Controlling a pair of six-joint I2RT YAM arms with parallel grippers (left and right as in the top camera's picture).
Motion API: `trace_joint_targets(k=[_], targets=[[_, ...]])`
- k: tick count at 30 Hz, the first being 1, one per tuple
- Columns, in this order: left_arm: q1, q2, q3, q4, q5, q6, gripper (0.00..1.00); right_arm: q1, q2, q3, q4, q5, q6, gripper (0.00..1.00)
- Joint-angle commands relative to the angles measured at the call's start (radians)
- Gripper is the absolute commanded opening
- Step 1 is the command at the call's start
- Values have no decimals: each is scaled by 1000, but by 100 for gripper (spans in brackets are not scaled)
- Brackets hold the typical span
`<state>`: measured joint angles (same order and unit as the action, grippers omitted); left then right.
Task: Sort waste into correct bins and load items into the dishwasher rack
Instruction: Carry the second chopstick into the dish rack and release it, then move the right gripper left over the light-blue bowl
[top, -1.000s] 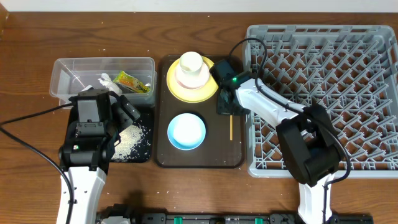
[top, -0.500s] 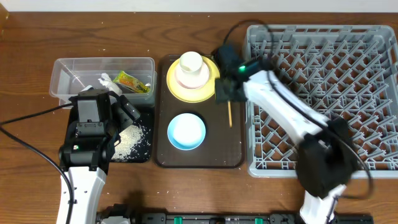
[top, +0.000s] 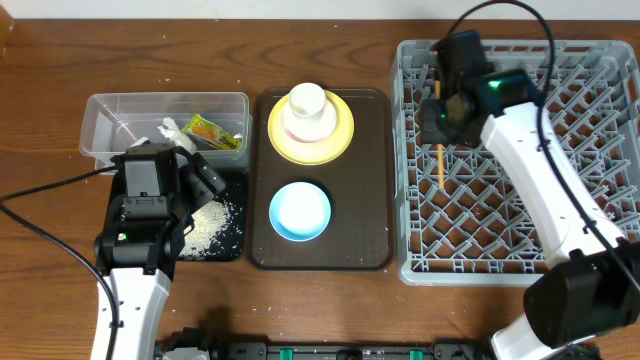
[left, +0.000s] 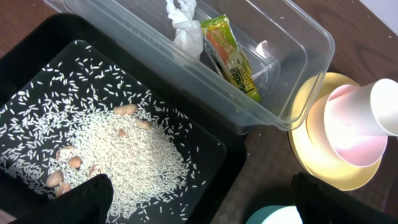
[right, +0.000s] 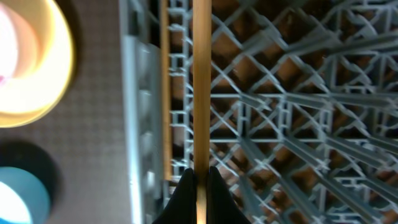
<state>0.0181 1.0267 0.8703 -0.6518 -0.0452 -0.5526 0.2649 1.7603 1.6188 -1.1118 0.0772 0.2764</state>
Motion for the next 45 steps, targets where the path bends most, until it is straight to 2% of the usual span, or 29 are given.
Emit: trace_joint_targets(k=[1, 11, 18, 20, 22, 24, 34, 39, 45], targets=[[4, 6, 14, -3, -18, 5, 95, -23, 0, -33, -3, -3, -68, 1], [4, 6, 14, -3, -18, 5, 95, -31, 0, -169, 103, -3, -68, 1], [4, 6, 14, -3, -18, 5, 95, -31, 0, -195, 117, -3, -68, 3], [4, 6, 14, -3, -18, 5, 95, -31, 0, -195, 116, -3, -68, 9], [4, 6, 14, -3, -18, 5, 94, -31, 0, -195, 117, -3, -68, 22], [4, 6, 14, -3, -18, 5, 94, -31, 0, -195, 116, -3, -68, 26], [4, 6, 14, -3, -18, 5, 94, -29, 0, -195, 117, -11, -63, 27], [4, 6, 14, -3, -18, 5, 95, -28, 0, -195, 116, -80, -64, 22], [4, 6, 14, -3, -18, 5, 94, -28, 0, -195, 127, -186, -55, 21]])
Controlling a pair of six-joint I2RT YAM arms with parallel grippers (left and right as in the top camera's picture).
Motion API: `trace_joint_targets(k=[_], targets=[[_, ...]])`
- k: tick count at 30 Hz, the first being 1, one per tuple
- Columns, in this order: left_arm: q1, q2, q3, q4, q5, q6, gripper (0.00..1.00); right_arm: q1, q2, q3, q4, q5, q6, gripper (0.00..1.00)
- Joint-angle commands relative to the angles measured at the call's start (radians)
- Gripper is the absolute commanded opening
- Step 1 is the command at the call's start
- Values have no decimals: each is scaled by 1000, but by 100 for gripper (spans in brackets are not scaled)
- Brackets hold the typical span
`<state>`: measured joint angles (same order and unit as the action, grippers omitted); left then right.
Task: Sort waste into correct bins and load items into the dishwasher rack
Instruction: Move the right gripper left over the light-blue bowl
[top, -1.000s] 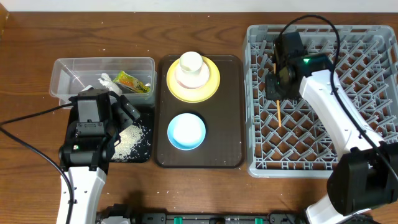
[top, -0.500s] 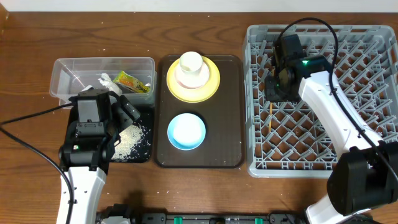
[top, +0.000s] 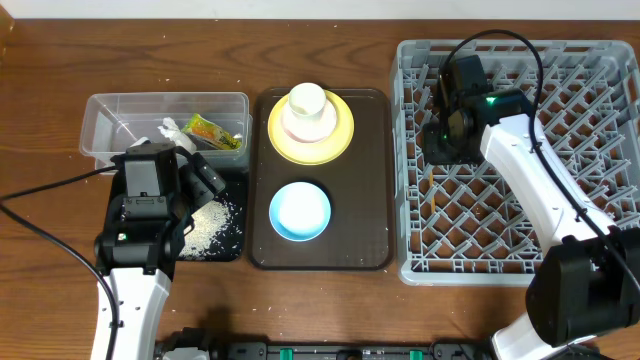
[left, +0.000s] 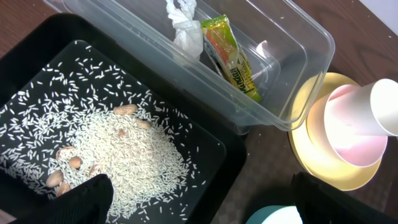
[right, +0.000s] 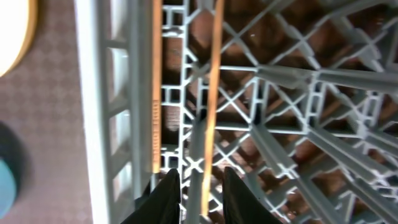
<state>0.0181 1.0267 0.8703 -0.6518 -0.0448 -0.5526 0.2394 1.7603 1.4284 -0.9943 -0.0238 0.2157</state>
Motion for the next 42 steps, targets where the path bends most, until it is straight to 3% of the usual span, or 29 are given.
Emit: trace_joint_targets(k=[1, 13, 42], targets=[[4, 6, 14, -3, -19, 5, 95, -2, 0, -5, 16, -116, 15, 21], [4, 6, 14, -3, -19, 5, 95, 65, 1, -23, 91, -173, 27, 21], [4, 6, 14, -3, -19, 5, 94, 164, 24, -32, 111, 68, 114, 21]])
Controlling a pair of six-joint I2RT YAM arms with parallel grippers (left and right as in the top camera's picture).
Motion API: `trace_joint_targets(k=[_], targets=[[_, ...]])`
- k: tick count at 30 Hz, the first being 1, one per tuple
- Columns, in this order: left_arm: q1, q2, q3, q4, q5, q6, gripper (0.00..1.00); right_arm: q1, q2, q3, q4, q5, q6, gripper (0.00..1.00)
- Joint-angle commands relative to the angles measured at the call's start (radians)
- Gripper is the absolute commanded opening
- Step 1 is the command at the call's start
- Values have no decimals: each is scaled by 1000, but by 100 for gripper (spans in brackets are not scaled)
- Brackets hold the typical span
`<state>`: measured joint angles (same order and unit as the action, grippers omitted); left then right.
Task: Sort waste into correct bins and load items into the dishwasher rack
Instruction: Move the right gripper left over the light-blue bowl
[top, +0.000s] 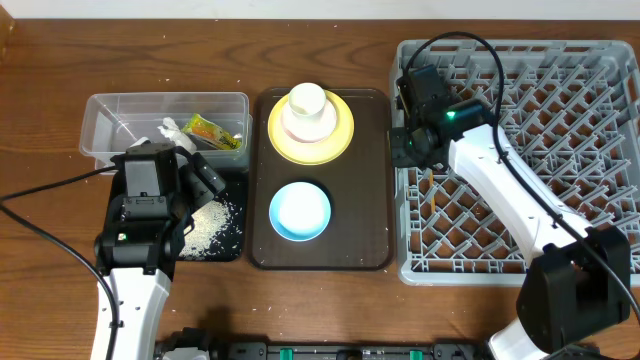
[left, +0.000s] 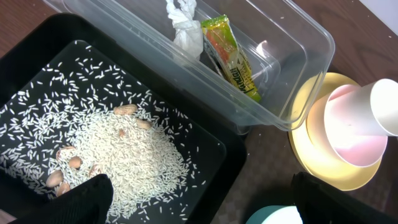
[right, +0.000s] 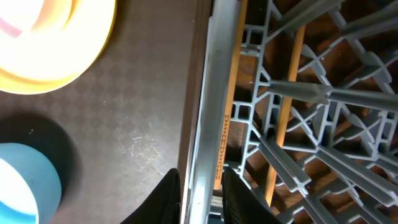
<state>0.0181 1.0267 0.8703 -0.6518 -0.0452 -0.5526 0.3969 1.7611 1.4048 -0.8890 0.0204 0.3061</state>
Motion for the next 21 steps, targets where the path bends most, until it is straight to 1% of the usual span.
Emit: trace_joint_targets(k=[1, 8, 9, 12, 21], targets=[[4, 6, 14, -3, -18, 5, 95, 7, 26, -8, 6, 24, 23, 21], [4, 6, 14, -3, -18, 5, 95, 25, 55, -9, 5, 24, 23, 18], [4, 6, 14, -3, -18, 5, 95, 30, 58, -9, 4, 24, 23, 15], [4, 6, 14, -3, -18, 5, 95, 39, 58, -9, 3, 24, 23, 9], [4, 6, 14, -3, -18, 5, 95, 60, 58, -9, -17, 24, 51, 7]])
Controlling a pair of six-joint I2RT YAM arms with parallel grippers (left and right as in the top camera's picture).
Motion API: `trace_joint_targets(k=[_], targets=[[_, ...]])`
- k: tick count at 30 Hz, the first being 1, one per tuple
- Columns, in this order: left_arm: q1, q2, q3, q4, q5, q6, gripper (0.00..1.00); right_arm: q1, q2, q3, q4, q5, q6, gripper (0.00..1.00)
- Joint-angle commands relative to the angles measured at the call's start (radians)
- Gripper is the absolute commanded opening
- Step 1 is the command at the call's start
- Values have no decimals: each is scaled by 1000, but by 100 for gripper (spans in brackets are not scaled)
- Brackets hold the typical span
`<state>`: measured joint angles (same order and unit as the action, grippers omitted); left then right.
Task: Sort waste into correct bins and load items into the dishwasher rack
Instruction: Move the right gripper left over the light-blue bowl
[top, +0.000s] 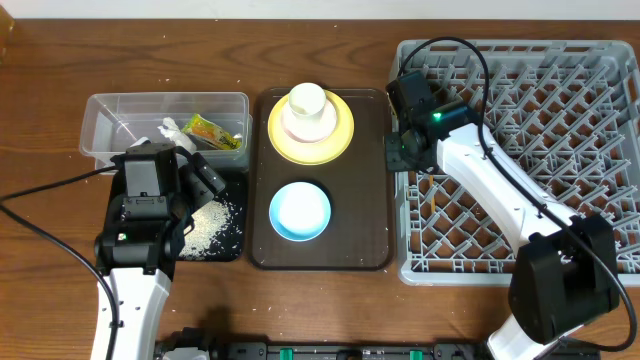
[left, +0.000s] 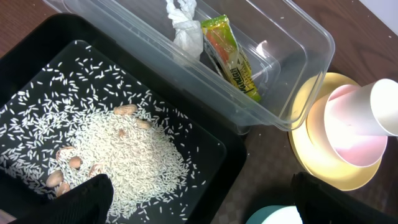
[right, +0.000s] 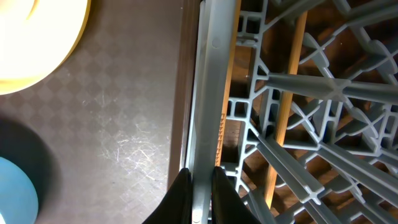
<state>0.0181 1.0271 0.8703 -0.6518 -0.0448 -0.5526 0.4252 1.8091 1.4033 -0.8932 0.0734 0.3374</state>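
Two wooden chopsticks (right: 287, 106) lie in the grey dishwasher rack (top: 520, 200) along its left side. My right gripper (right: 199, 186) straddles the rack's left wall (right: 211, 74), with its jaws drawn in against the rim; seen from overhead, this right gripper (top: 400, 150) sits at the rack's left edge. A pink-white cup (top: 307, 105) stands on a yellow plate (top: 340, 135), and a blue bowl (top: 300, 210) sits in front of it. My left gripper (left: 199, 199) hangs open over the black bin (left: 37, 50) of rice and nuts.
Plate and bowl rest on a brown tray (top: 370, 200) between the bins and the rack. A clear bin (left: 298, 43) behind the black one holds a green-orange wrapper (left: 230, 59) and a crumpled tissue (left: 183, 25). Wooden table all around.
My right gripper's jaws have narrowed from wide apart to close against the rack's left wall, and it has shifted slightly left. The left arm has not moved.
My right gripper was shut on a chopstick over the rack's left part. Then it stood open with that chopstick lying in the rack beside another. Then it was open at the rack's left wall, and now its jaws pinch that wall. The left arm stayed still.
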Motion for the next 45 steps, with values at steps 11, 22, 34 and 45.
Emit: trace_joint_targets(k=[11, 22, 34, 45], targets=[[4, 5, 14, -3, -19, 5, 94, 34, 10, -8, -24, -40, 25, 6], [4, 5, 14, -3, -19, 5, 95, 38, -35, 102, -31, -84, -34, 17], [4, 5, 14, -3, -19, 5, 95, 235, -50, 151, -27, -264, -262, 18], [4, 5, 14, -3, -19, 5, 95, 433, -22, 139, -5, -258, -406, 19]])
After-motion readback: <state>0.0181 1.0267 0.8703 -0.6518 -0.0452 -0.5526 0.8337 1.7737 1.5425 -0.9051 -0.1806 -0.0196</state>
